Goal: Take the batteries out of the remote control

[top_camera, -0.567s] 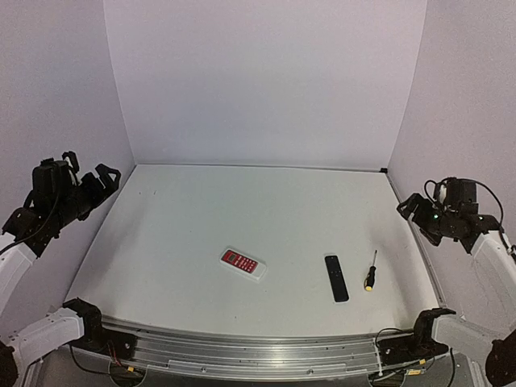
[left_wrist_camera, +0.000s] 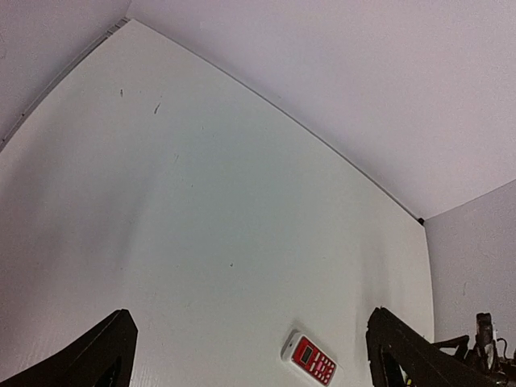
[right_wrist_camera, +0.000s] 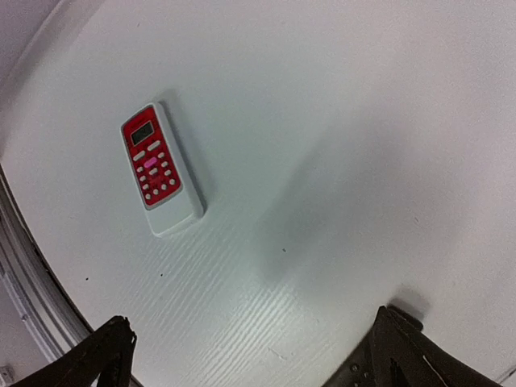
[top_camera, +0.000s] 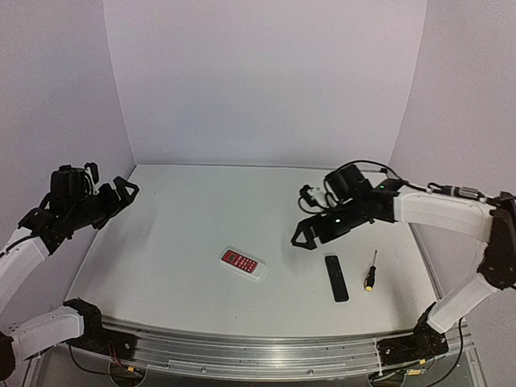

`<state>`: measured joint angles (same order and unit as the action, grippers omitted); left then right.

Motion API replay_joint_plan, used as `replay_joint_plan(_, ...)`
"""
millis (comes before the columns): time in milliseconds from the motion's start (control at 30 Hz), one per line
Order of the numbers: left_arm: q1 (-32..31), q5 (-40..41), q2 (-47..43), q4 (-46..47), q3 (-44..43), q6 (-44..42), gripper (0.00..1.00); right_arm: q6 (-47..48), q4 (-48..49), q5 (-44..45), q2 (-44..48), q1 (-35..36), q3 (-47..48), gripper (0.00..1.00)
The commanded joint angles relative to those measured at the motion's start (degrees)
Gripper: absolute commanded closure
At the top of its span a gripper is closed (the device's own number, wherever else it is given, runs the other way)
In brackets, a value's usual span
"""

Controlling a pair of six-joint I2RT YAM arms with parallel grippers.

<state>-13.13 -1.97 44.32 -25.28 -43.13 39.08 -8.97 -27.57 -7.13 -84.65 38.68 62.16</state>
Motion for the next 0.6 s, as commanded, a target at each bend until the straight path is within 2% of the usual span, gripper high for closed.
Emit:
replay_joint_plan(0, 0.06, -4.84, 0.89, 4.85, 1.92, 0.53, 0.00, 15.10, -0.17, 4.77, -13.94, 7.84, 8.80, 0.02)
replay_joint_plan(233, 0.05, -7.24, -0.24, 6.38, 5.84, 0.81, 0.00, 18.59, 0.36, -0.66, -30.29, 10.20, 20.69, 0.02)
replay_joint_plan(567, 0.03, -7.62, -2.33, 5.97, 9.21, 1.99, 0.00, 22.52, 1.61, 3.89, -38.12, 16.03, 24.14, 0.02)
